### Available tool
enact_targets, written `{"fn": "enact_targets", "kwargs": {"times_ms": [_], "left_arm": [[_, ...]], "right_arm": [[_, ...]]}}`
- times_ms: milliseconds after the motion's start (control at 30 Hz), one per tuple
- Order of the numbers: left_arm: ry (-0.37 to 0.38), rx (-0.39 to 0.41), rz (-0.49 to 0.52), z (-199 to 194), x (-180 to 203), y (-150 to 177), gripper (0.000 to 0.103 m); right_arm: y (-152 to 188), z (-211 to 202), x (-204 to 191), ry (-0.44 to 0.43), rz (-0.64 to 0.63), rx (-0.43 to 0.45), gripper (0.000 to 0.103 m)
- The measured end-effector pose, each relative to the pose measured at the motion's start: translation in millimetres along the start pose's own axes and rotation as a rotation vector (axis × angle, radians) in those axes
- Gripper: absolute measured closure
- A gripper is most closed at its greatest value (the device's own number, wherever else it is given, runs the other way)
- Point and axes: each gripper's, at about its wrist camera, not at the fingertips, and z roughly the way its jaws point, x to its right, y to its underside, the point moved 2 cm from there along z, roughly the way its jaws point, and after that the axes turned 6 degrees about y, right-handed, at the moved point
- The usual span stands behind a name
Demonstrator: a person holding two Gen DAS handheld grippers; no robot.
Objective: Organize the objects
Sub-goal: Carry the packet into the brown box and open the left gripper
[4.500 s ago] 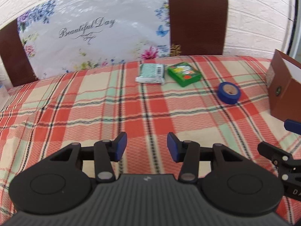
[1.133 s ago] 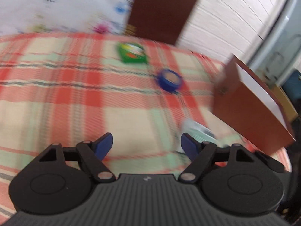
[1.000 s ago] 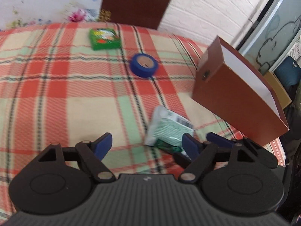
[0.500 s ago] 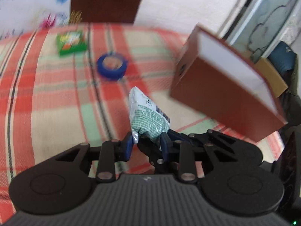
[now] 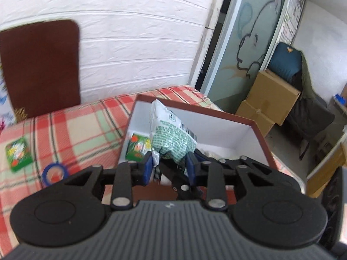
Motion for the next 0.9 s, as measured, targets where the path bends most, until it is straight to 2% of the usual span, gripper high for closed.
{"fn": "enact_targets", "kwargs": {"times_ms": [33, 67, 100, 133, 167, 233, 300, 467, 600, 700, 767, 900], "left_arm": [[-0.038, 0.001, 0.025, 7.1, 2.9, -0.3, 0.05], [-0.093, 0.003, 0.043, 13.1, 5.0, -0.8, 0.045], [-0.139, 0.001, 0.049, 17.2, 4.4, -0.1, 0.044], [-0.161, -0.008, 0.043, 18.4, 2.5, 0.8, 0.044], [-0.166, -0.017, 0.029, 18.5, -1.6, 3.1, 0.044], [-0.179, -0.015, 0.023, 12.7, -9.2, 10.1, 0.043], [-0.218, -0.008, 0.033, 4.6, -16.1, 16.4, 0.041], [-0.269, 0.019, 0.026, -18.3, -31.3, 29.0, 0.039], [-0.317, 0.039, 0.007, -40.8, -48.9, 41.9, 0.035], [-0.366, 0.04, -0.017, -54.1, -67.7, 53.0, 0.035], [-0.406, 0.036, -0.033, -60.9, -80.5, 60.9, 0.035], [-0.479, 0.033, -0.062, -76.9, -105.6, 79.8, 0.035]], "right_arm": [[-0.4, 5.3, 7.7, 0.019, 0.016, -0.007, 0.072], [0.0, 11.4, 14.9, 0.044, 0.033, -0.011, 0.061], [1.9, 19.0, 21.5, 0.077, 0.046, -0.017, 0.046], [5.8, 29.1, 27.8, 0.125, 0.046, -0.036, 0.023], [10.6, 38.5, 34.0, 0.168, 0.043, -0.066, 0.028], [18.3, 47.8, 46.6, 0.163, 0.079, -0.118, 0.035], [22.9, 46.6, 55.3, 0.137, 0.134, -0.123, 0.035], [25.4, 39.5, 54.4, 0.141, 0.166, -0.112, 0.031], [18.3, 29.2, 32.8, 0.133, 0.143, -0.07, 0.031], [9.8, 10.7, 18.6, 0.11, 0.139, 0.013, 0.024], [5.8, -2.2, 5.9, 0.087, 0.138, 0.055, 0.023], [6.2, -17.6, -23.4, 0.036, 0.12, 0.085, 0.023]]}}
